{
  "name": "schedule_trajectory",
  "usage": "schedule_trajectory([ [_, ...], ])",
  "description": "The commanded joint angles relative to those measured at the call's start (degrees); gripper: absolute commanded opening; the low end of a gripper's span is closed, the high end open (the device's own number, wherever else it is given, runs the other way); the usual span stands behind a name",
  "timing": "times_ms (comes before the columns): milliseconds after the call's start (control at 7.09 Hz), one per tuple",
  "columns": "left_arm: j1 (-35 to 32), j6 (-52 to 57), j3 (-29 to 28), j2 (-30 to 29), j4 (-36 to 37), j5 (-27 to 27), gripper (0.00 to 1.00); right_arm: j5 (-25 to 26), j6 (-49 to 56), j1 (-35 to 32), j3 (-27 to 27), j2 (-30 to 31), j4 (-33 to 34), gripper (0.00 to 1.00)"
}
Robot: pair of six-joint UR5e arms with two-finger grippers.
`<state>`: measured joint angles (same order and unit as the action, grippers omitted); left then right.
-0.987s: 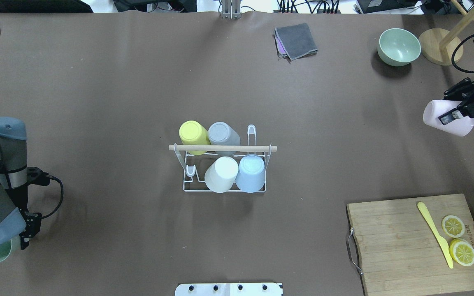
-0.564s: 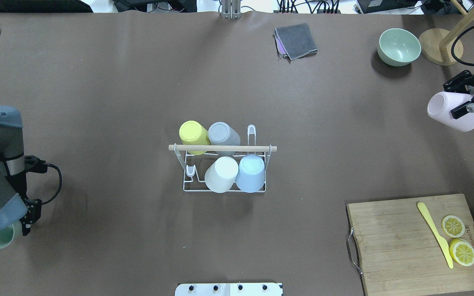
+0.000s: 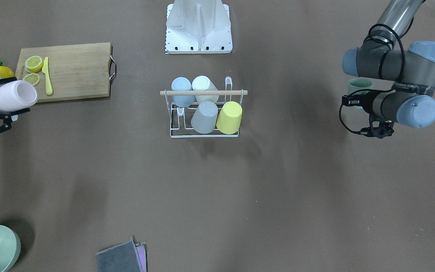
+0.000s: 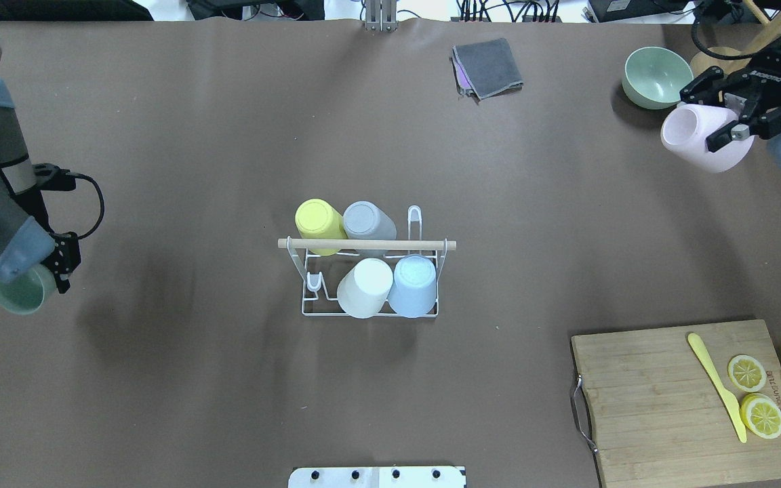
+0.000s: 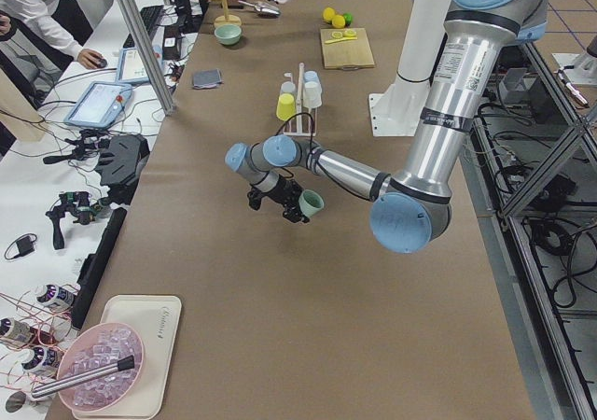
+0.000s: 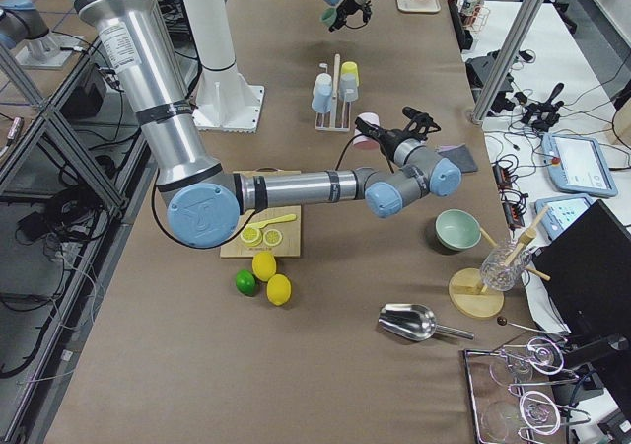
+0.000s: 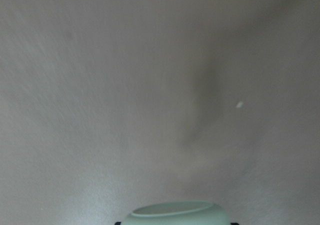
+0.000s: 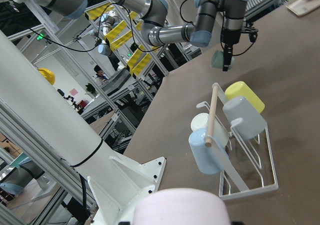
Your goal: Place cup on cup holder
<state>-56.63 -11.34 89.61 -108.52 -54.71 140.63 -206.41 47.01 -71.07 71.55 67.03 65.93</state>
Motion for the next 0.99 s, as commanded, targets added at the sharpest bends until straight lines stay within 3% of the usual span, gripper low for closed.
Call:
schedule_trajectory([
  [0,-5.8,-0.3,-2.6,-5.3,-0.7,-0.4,0.00,-5.9,9.8,2.4,-3.3,-3.2,1.3,0.23],
  [282,-10.7,-3.9,-4.4,-7.7,-8.4,-0.5,0.00,-11.5,18.6,5.1,-7.5,-6.5,1.4,0.24],
  [846,-11.7,-23.7,-4.6,-7.9,-34.7,-9.3,0.00,-18.3,32.3,13.6,-14.1,-12.7,1.4,0.24],
])
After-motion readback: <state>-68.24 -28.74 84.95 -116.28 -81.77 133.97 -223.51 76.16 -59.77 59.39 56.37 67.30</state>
